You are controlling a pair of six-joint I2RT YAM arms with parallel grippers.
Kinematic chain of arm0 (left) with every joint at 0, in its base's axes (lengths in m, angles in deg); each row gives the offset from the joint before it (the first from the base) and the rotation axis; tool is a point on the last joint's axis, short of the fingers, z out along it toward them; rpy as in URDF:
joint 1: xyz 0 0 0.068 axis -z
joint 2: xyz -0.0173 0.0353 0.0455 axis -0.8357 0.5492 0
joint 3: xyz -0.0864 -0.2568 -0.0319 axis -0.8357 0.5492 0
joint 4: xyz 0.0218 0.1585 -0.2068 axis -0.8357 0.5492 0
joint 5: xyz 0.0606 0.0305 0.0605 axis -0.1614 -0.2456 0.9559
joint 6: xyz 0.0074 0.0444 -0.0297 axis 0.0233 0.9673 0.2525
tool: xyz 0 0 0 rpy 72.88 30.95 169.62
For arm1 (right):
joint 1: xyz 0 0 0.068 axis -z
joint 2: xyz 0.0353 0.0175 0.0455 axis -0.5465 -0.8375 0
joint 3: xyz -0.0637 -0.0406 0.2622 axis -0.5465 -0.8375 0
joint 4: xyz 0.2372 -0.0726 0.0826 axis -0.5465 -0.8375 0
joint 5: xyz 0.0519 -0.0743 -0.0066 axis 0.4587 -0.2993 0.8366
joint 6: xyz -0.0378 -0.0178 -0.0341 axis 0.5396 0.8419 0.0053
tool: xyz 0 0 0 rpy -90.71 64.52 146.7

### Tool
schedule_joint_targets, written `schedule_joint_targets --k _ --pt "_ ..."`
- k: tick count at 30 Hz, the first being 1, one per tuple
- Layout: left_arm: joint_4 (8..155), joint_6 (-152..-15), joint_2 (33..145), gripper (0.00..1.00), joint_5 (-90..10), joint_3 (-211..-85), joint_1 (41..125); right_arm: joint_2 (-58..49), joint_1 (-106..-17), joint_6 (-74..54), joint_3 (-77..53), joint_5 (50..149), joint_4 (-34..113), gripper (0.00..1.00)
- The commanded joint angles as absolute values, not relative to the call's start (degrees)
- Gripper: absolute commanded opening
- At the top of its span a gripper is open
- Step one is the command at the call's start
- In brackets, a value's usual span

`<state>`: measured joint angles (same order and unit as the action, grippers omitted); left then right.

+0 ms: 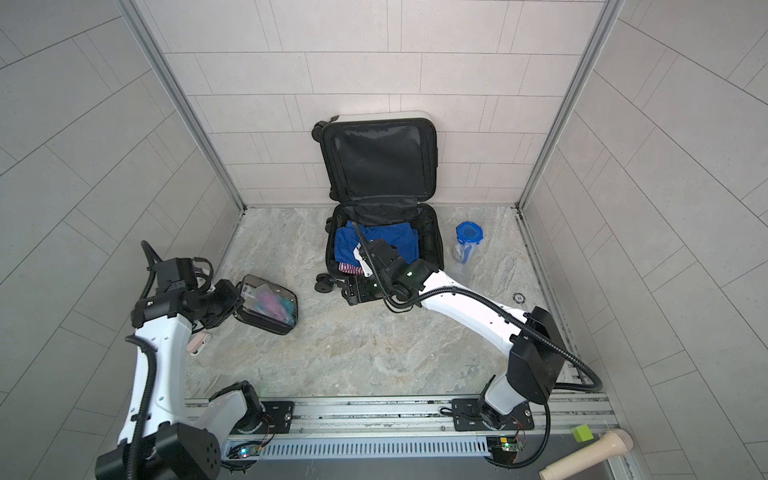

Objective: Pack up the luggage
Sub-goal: 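Drag the pouch toward the robot with the left gripper while the right lowers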

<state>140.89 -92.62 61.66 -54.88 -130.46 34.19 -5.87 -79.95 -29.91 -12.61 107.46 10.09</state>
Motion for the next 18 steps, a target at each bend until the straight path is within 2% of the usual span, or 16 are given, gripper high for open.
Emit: schedule_joint_targets --k 1,7,18 --pt "145.39 -94.15 57.48 0.00 -57.06 -127.96 37.02 -7.02 -80.50 -32.88 -14.14 109.20 14.19 0.80" --pt "146.57 -99.25 48.84 0.00 -54.66 -121.55 45.16 -7.99 -80.50 -33.48 -16.45 108.78 15.17 0.80" --pt "146.70 -110.46 36.20 0.00 -52.61 -109.81 54.92 -9.84 -80.21 -35.92 -23.62 109.19 20.33 0.81"
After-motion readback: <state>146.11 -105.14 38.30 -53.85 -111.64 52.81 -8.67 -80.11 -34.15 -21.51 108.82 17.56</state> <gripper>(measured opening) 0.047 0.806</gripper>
